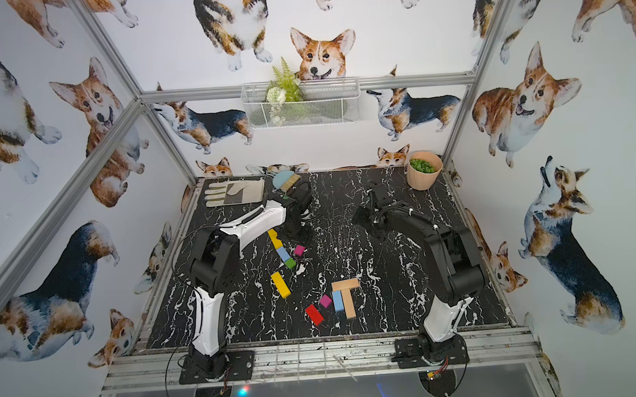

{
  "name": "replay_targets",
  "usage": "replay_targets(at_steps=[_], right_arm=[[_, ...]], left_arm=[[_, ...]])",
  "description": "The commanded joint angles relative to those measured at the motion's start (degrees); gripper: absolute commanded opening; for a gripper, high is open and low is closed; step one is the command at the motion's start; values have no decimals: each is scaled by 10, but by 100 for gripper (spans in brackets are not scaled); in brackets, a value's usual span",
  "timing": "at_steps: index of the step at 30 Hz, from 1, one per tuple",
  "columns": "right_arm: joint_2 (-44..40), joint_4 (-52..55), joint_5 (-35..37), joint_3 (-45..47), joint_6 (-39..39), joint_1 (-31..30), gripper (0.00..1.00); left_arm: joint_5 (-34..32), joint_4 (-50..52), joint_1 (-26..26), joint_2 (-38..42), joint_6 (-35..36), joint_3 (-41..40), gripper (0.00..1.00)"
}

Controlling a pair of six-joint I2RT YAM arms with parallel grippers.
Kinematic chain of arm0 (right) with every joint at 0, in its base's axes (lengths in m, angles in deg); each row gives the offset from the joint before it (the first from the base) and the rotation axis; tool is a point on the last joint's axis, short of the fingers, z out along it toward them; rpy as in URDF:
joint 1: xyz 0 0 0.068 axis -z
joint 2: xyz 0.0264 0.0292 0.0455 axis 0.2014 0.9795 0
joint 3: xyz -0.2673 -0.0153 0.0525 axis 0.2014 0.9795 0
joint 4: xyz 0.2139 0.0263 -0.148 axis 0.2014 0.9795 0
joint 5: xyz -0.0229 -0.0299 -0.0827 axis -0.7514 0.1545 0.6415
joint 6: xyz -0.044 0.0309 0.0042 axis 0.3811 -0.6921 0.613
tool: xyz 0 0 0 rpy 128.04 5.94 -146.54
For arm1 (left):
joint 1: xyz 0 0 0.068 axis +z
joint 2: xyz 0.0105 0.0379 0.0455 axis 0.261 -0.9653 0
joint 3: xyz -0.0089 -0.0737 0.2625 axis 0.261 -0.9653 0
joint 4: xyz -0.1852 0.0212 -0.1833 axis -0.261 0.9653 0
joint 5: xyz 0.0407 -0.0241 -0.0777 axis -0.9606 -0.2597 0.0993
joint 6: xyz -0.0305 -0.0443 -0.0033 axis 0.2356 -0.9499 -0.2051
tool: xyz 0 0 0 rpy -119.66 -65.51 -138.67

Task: Assemble the letter v with building blocks
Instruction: Assemble the building block at the center of the board.

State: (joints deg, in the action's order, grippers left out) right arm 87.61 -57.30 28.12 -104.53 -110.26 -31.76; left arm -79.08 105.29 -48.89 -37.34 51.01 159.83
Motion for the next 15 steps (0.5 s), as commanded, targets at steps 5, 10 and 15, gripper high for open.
replay_targets(at_steps=[5, 10, 15], right_arm=[[-6, -14, -1, 4, -9, 2, 90], [-6, -14, -1, 4, -9, 3, 90], [-8, -14, 0, 6, -10, 3, 90]], left_arm=[[-7, -1, -2, -5, -8, -15, 75], [-5, -2, -3, -11, -6, -16, 72], [-4, -6, -4, -16, -5, -18, 69]])
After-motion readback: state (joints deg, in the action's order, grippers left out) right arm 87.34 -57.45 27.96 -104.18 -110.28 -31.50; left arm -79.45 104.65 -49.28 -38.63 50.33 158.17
